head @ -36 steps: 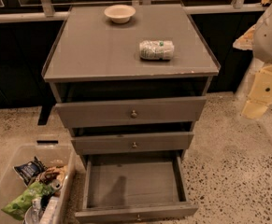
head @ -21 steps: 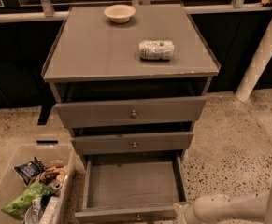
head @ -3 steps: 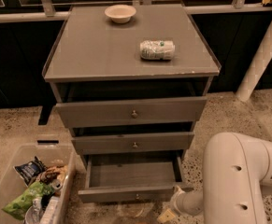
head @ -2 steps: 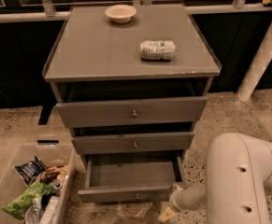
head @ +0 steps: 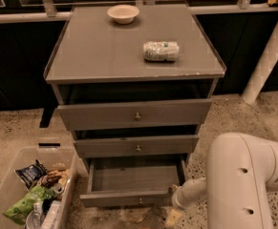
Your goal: Close bottom drawer
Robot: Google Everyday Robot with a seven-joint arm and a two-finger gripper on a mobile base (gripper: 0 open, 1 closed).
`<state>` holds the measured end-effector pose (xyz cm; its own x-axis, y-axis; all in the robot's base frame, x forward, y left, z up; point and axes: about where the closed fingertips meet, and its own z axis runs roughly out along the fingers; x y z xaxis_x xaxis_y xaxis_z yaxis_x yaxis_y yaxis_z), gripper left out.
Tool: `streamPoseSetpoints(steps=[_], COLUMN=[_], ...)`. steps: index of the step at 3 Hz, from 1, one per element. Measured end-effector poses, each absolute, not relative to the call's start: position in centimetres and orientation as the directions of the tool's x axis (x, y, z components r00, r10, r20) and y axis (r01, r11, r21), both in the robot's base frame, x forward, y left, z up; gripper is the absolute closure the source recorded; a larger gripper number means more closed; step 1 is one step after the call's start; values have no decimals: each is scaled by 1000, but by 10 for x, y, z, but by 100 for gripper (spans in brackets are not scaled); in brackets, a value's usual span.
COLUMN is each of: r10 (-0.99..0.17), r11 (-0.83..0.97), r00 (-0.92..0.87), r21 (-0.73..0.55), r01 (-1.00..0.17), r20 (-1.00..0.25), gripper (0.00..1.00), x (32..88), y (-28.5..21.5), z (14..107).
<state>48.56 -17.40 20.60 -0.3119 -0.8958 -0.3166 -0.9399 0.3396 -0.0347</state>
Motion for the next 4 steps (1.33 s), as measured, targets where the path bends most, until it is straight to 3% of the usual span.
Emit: streamPoseSetpoints(steps=[4], r10=[-845], r11=[404], r00=[-364], r21=[-23], r01=[-914], r20=[-393], gripper=[0], x=[438], y=[-159], z=[165])
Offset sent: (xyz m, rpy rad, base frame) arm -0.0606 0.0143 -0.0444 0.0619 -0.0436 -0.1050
